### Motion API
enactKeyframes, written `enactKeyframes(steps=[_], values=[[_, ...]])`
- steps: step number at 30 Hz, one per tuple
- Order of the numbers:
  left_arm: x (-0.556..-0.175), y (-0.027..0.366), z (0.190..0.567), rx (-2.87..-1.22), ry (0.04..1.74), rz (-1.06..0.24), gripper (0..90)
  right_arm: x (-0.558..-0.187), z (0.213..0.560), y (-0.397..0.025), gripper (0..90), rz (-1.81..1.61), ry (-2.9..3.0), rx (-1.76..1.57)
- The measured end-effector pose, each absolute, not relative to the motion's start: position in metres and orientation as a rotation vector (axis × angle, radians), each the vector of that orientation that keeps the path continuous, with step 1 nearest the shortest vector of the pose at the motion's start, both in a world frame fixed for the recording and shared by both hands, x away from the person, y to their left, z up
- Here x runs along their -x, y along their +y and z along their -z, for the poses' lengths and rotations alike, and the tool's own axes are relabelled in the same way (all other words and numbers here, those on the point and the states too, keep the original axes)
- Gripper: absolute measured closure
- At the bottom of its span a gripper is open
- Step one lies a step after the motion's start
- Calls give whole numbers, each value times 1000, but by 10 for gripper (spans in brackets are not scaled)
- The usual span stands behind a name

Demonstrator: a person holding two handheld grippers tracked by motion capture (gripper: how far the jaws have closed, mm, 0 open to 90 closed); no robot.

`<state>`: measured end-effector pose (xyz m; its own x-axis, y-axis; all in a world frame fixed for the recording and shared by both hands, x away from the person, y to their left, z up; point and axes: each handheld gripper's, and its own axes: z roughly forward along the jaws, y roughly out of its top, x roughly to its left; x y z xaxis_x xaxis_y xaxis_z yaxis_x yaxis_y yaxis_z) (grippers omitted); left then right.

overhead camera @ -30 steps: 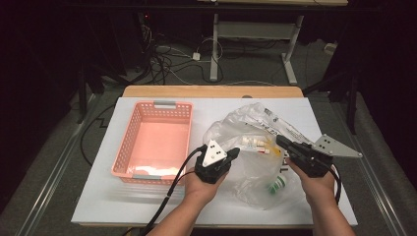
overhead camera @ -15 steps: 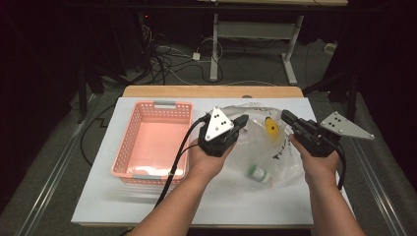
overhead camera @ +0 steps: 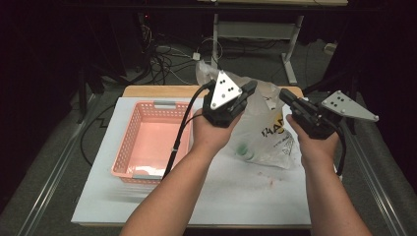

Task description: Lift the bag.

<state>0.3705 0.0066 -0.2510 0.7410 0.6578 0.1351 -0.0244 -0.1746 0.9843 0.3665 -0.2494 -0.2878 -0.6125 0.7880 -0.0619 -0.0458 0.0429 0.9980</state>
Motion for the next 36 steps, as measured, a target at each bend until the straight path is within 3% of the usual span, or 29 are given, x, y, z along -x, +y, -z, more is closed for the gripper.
enactKeyframes(steps=[9,19,27,34,36], values=[[-374,-10,221,-1632,442,-689,887,-371,254,-254,900,-1674,1591,-735],[-373,-15,195,-1574,384,-719,887,-393,287,-240,900,-1657,1685,-829],[-404,-2,240,-1611,529,-632,886,-393,268,-264,900,-1643,1598,-829],[-405,3,258,-1646,554,-607,877,-400,286,-268,900,-1587,1641,-875],[-401,6,260,-1653,557,-600,776,-400,290,-267,900,-1577,1650,-881]])
